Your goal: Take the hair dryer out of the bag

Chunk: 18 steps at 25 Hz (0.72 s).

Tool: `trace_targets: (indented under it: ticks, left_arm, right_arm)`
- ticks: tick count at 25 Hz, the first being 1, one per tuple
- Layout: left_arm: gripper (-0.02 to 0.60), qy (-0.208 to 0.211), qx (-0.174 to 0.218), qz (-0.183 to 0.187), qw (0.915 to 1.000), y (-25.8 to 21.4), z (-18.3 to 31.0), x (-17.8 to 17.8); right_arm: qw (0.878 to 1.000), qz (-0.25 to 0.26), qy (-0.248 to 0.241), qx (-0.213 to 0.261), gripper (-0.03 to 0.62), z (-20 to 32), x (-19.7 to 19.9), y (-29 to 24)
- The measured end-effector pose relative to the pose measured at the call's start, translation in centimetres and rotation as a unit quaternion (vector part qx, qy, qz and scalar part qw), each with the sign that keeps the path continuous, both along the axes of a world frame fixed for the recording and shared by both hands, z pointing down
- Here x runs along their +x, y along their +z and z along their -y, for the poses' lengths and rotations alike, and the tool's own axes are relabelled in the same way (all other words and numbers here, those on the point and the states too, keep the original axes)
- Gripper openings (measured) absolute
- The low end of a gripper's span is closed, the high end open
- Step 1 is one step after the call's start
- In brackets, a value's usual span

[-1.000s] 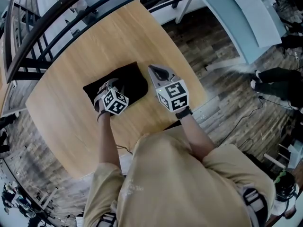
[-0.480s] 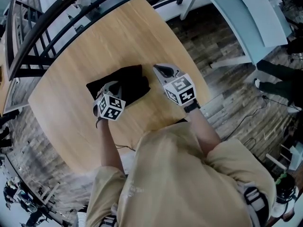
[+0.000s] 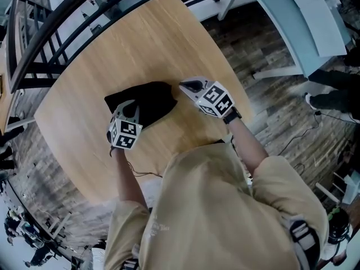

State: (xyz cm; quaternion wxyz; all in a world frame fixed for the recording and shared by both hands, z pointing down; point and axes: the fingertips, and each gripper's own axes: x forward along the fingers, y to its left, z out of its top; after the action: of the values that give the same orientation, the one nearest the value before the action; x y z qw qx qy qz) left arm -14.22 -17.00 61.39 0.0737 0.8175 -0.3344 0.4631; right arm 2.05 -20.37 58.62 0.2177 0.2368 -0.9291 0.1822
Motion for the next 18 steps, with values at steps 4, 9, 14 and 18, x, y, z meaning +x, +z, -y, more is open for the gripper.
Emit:
trace_targets:
  ticks: [4, 9, 14, 18]
  left_arm:
    - [0.029, -0.007, -0.002, -0.007, 0.9999, 0.1, 0.0, -0.2]
    - [0.029, -0.012, -0.002, -0.011, 0.9999, 0.3, 0.3, 0.1]
    - [0.029, -0.009, -0.004, -0.012, 0.9999, 0.4, 0.1, 0.4]
    - [0.029, -0.007, -0.006, -0.014, 0.9999, 0.6, 0.2, 0.1]
  right_arm:
    - [0.998, -0.023, -0.062, -0.006, 0.009, -1.1, -1.7, 2.6]
    - [0.991, -0.048, -0.122, -0.021, 0.009, -2.3, -3.4, 5.7]
    - [0.991, -0.062, -0.119, -0.001, 0.009, -1.7, -4.5, 8.0]
    - [0.989, -0.064, -0.135, 0.014, 0.063, -1.4, -5.6, 8.2]
